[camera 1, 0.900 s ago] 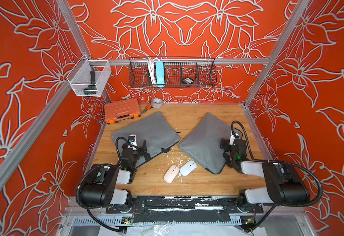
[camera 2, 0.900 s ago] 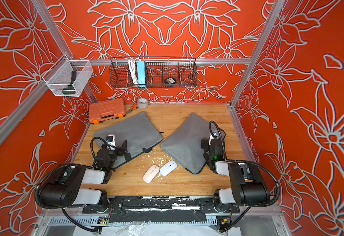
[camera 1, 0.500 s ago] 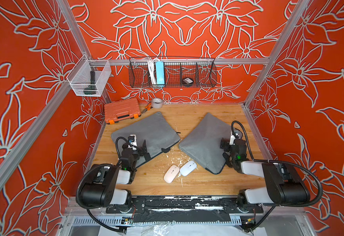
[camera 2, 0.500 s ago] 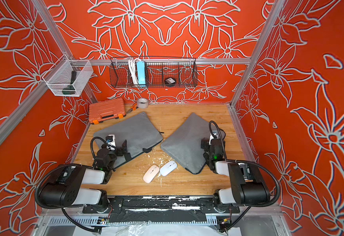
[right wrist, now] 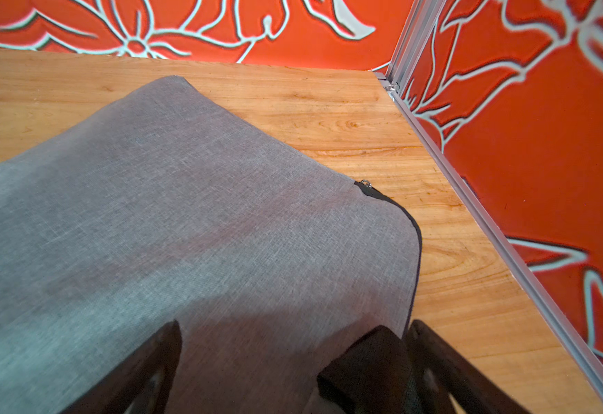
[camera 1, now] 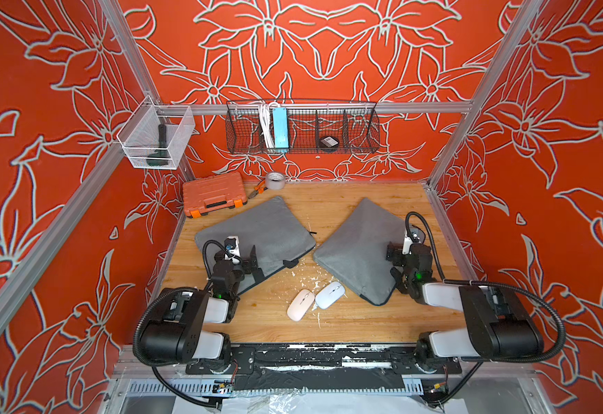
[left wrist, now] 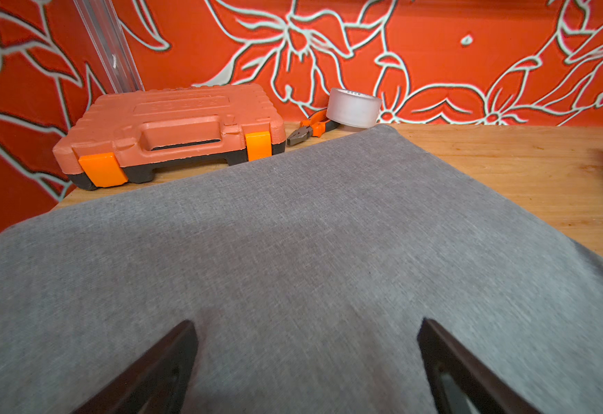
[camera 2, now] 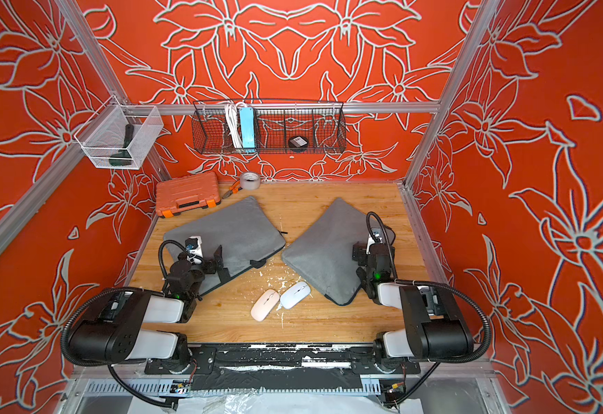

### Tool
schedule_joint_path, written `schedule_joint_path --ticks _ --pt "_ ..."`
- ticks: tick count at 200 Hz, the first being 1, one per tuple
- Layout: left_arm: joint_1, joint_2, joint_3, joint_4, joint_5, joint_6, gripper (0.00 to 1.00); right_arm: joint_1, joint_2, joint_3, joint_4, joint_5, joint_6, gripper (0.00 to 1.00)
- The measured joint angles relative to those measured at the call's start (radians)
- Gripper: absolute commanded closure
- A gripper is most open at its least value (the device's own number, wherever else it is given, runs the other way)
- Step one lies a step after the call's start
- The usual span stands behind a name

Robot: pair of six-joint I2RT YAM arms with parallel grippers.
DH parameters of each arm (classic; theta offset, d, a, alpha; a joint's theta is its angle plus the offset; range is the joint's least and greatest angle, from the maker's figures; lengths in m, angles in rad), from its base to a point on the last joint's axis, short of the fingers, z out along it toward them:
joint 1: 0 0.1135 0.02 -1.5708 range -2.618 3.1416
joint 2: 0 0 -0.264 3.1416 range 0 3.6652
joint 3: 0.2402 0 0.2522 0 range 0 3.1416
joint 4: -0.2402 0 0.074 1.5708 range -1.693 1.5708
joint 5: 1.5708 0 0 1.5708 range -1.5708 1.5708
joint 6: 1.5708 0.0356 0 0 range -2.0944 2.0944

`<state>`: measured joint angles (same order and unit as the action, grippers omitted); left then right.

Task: Put the mouse into the laptop bag
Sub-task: Adjust the zippered laptop bag at the center of the board.

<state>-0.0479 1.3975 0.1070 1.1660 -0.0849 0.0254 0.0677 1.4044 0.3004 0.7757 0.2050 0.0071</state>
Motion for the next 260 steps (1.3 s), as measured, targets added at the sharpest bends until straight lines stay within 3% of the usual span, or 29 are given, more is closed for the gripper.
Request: schedule_joint_path --ticks 14,27,58,77,101,124,150,172,200,229,260 --pt "-0.003 -0.007 0.000 -0.003 -0.012 -0.002 0.03 0.005 -0.013 0.002 -0.013 0.022 0.002 0.01" --pt "-0.014 -0.062 0.012 -0.074 -0.051 -0.011 0.03 0.011 -0.082 0.033 -0.138 0.065 0.019 0.01" --pt "-0.024 -0.422 0.104 -0.333 -0.126 -0.111 0.03 0.016 -0.398 0.209 -0.510 0.164 0.242 0.01" --pt "-0.025 -0.664 0.126 -0.433 -0.151 -0.246 0.03 0.010 -0.611 0.262 -0.597 0.048 0.336 0.01" --pt "-0.025 -0.924 0.136 -0.635 -0.166 -0.441 0.03 0.011 -0.759 0.256 -0.638 -0.146 0.467 0.02" --pt "-0.024 -1.134 0.107 -0.829 -0.222 -0.634 0.03 0.013 -0.746 0.204 -0.597 -0.331 0.576 0.01" --pt "-0.022 -1.316 -0.032 -0.919 -0.231 -0.840 0.03 0.080 -0.596 0.182 -0.569 -0.466 0.630 0.07" --pt "-0.020 -1.250 -0.092 -0.978 -0.203 -0.990 0.03 0.267 -0.400 0.248 -0.591 -0.481 0.608 0.11" --pt "-0.006 -0.989 -0.100 -0.967 -0.150 -1.110 0.03 0.459 -0.138 0.439 -0.608 -0.476 0.550 0.16" --pt "0.016 -0.753 -0.094 -0.890 -0.103 -1.152 0.03 0.509 0.140 0.663 -0.647 -0.476 0.495 0.19" --pt "0.024 -0.620 -0.041 -0.841 -0.091 -1.153 0.03 0.511 0.383 0.845 -0.715 -0.477 0.444 0.18"
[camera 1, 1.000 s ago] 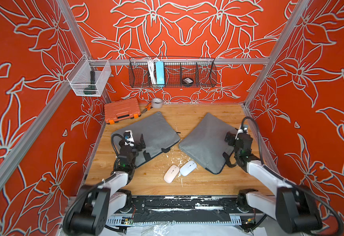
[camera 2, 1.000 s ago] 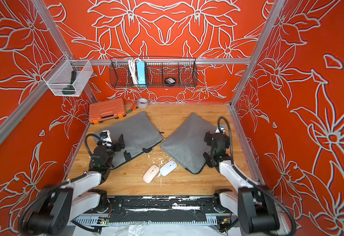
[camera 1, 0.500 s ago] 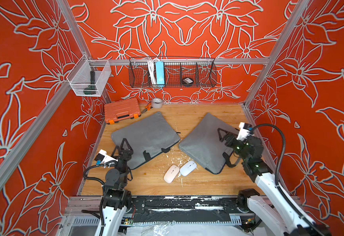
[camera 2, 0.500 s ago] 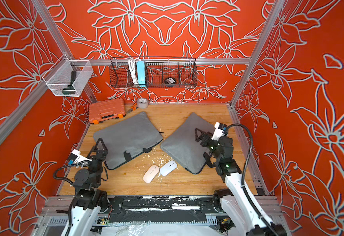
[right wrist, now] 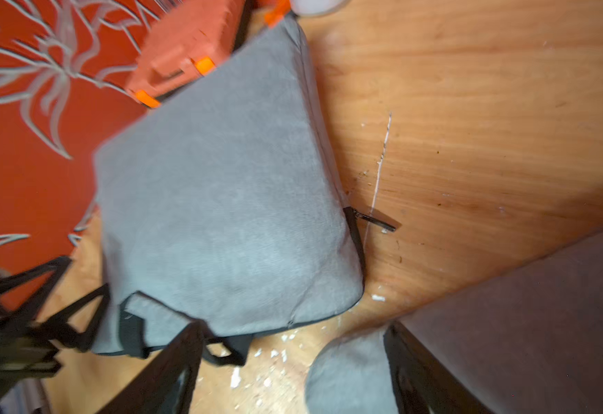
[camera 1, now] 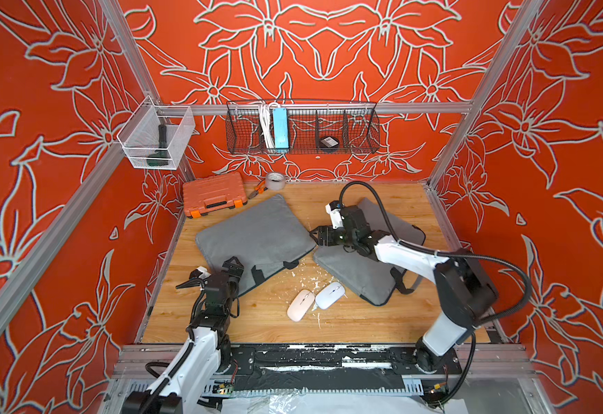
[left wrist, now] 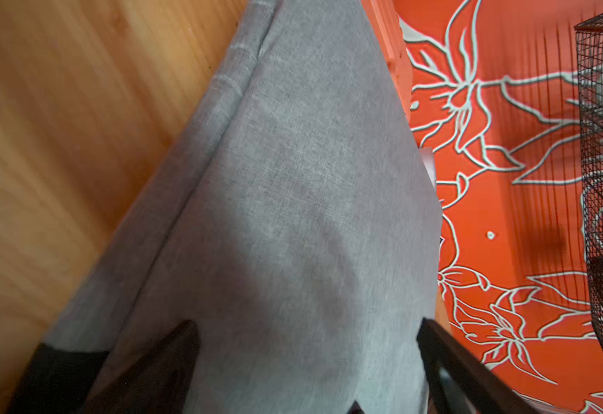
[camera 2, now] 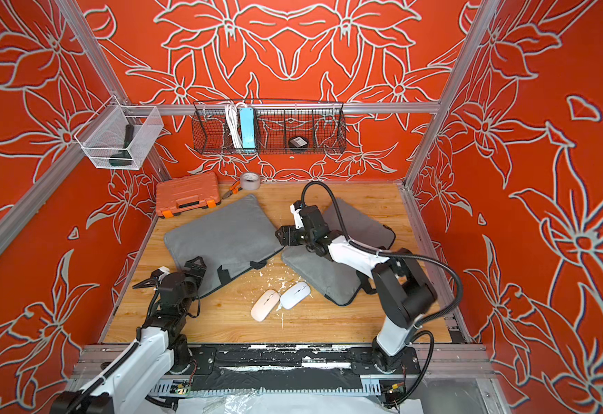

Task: Put the mouse into the laptop bag
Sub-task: Adjust the zippered laptop bag at the center of the board.

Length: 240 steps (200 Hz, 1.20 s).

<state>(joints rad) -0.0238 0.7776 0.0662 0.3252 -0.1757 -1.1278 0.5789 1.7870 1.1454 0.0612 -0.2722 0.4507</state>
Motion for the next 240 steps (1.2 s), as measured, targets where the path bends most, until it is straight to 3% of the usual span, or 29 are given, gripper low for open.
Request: schedule_joint_path --ticks 59,79,107,138,192,240 --pt "0.025 0.351 0.200 0.039 0.082 0.080 0.09 0.000 0.317 0.309 -0.095 -0.042 -0.059 0.16" --pt "0.051 0.481 0.277 0.056 0.120 0.129 0.17 0.000 0.341 0.310 -0.103 -0.034 -0.066 0.15" --pt "0.073 0.587 0.382 0.026 0.141 0.201 0.18 0.000 0.296 0.218 -0.045 0.018 -0.077 0.14" --pt "0.075 0.542 0.396 -0.064 0.125 0.246 0.13 0.002 0.195 0.060 0.026 0.084 -0.085 0.12" --pt "0.076 0.329 0.397 -0.229 0.082 0.282 0.09 -0.018 0.016 -0.195 0.140 0.126 -0.091 0.13" --pt "0.076 0.126 0.386 -0.280 0.218 0.203 0.06 -0.063 -0.011 -0.255 0.196 0.126 -0.074 0.16"
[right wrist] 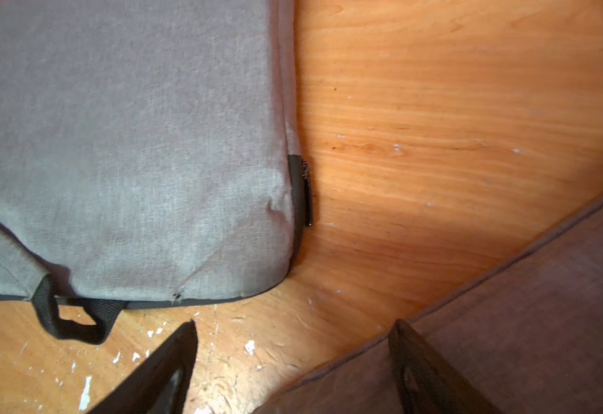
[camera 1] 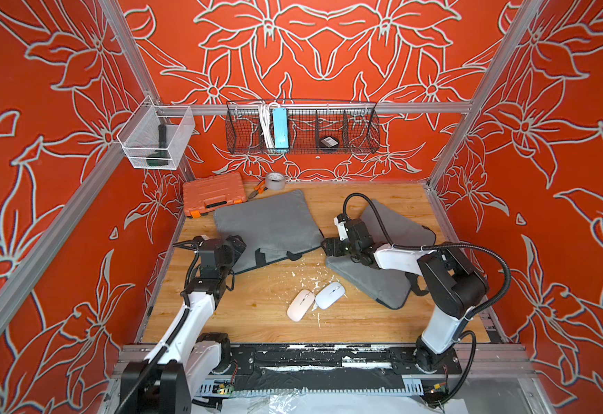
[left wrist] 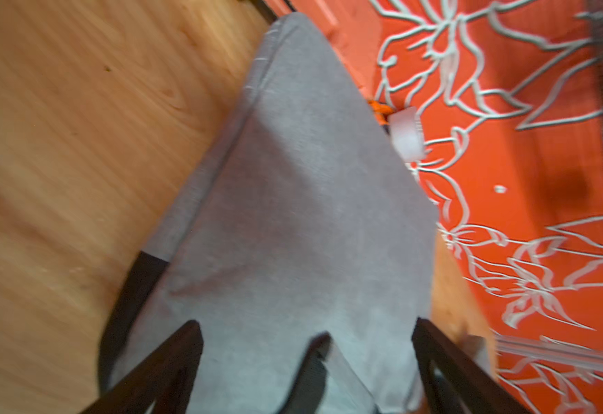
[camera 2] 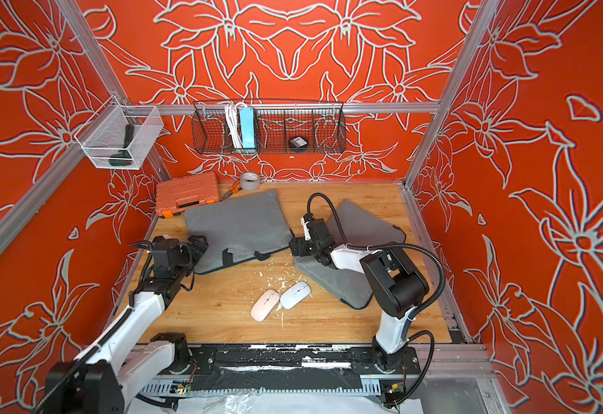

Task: Put the mouse into the laptop bag
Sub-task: Adjust the zippered laptop bag at the center of the board.

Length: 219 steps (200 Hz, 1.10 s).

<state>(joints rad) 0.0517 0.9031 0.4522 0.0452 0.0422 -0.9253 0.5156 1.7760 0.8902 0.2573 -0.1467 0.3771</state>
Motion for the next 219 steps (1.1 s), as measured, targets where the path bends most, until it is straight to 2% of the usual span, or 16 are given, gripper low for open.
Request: schedule_joint_path --ticks 27,50,59,62,66,85,95,114,144,160,190,219 --pt "-0.003 -0.047 -0.082 0.083 0.128 -0.079 0.05 -0.004 0.003 0.019 -0.021 -0.009 0.005 0.15" --pt "-0.029 0.011 -0.153 0.121 0.215 -0.146 0.05 -0.008 0.034 0.072 -0.049 -0.035 0.024 0.10" --pt "-0.051 0.045 -0.158 0.121 0.227 -0.161 0.05 -0.009 0.059 0.105 -0.062 -0.049 0.029 0.09" --pt "-0.061 0.055 -0.158 0.121 0.230 -0.165 0.04 -0.010 0.074 0.122 -0.070 -0.054 0.032 0.04" --pt "-0.073 0.068 -0.157 0.121 0.230 -0.170 0.04 -0.010 0.088 0.142 -0.075 -0.058 0.035 0.02" --pt "-0.126 0.120 -0.146 0.124 0.216 -0.181 0.03 -0.011 0.186 0.267 -0.109 -0.090 0.051 0.01" --pt "-0.140 0.141 -0.141 0.128 0.201 -0.183 0.03 -0.011 0.233 0.315 -0.112 -0.109 0.059 0.05" --pt "-0.144 0.183 -0.127 0.129 0.142 -0.178 0.03 -0.010 0.287 0.365 -0.108 -0.139 0.071 0.16" --pt "-0.143 0.300 -0.071 0.124 0.054 -0.150 0.05 -0.008 0.318 0.376 -0.090 -0.199 0.115 0.63" --pt "-0.143 0.390 -0.011 0.111 0.034 -0.119 0.08 -0.008 0.322 0.368 -0.079 -0.230 0.139 0.83" --pt "-0.143 0.537 0.140 0.037 0.000 -0.053 0.07 -0.001 0.297 0.304 0.003 -0.254 0.204 1.00" --pt "-0.142 0.571 0.180 0.007 -0.021 -0.018 0.07 0.024 0.232 0.214 0.032 -0.227 0.230 1.00"
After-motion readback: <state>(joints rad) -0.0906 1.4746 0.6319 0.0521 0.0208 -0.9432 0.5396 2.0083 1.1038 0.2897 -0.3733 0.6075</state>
